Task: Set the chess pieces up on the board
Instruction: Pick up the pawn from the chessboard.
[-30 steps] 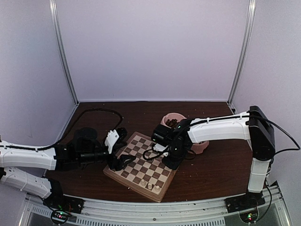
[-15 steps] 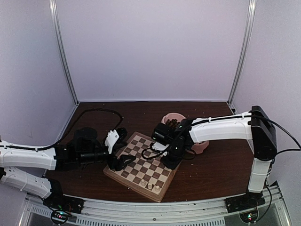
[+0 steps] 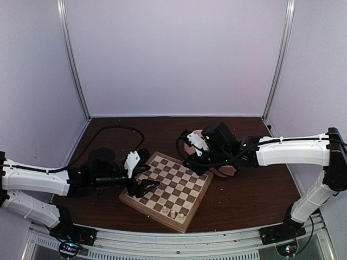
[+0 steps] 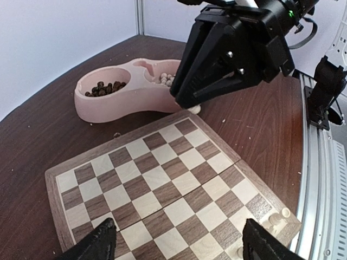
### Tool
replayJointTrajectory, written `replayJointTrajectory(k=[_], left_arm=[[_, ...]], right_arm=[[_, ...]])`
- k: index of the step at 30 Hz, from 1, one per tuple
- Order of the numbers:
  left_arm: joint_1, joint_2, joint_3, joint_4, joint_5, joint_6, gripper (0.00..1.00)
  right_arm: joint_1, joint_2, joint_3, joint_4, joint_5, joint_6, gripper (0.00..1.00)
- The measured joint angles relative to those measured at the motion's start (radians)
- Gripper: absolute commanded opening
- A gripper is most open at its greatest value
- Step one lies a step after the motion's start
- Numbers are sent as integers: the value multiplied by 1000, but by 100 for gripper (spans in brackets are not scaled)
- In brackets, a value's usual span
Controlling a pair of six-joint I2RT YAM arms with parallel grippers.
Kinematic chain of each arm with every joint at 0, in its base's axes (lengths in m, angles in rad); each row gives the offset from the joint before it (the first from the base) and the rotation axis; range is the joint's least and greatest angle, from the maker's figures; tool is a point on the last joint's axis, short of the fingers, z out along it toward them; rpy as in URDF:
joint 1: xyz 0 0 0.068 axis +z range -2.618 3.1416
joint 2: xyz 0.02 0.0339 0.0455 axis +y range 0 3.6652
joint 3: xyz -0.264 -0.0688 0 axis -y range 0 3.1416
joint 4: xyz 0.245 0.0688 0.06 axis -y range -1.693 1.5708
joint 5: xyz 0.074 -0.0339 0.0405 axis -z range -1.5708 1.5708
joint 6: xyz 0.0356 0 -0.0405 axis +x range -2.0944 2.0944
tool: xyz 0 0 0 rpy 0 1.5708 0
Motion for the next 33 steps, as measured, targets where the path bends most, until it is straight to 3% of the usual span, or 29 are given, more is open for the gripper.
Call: replayJointTrajectory(k=[4, 16, 22, 33], left_arm=[[0, 27, -59, 132, 0, -1, 80], [-15, 186, -148, 500, 13, 14, 73], [-36, 274, -166, 669, 2, 42, 70], [-36, 276, -190, 787, 6, 32, 66]], right_arm=[[-21, -25, -90, 229, -19, 88, 1], [-29, 76, -220, 755, -57, 399, 8], [-21, 139, -341, 1117, -88, 485, 5], [70, 228, -342, 1306, -180, 436, 4]])
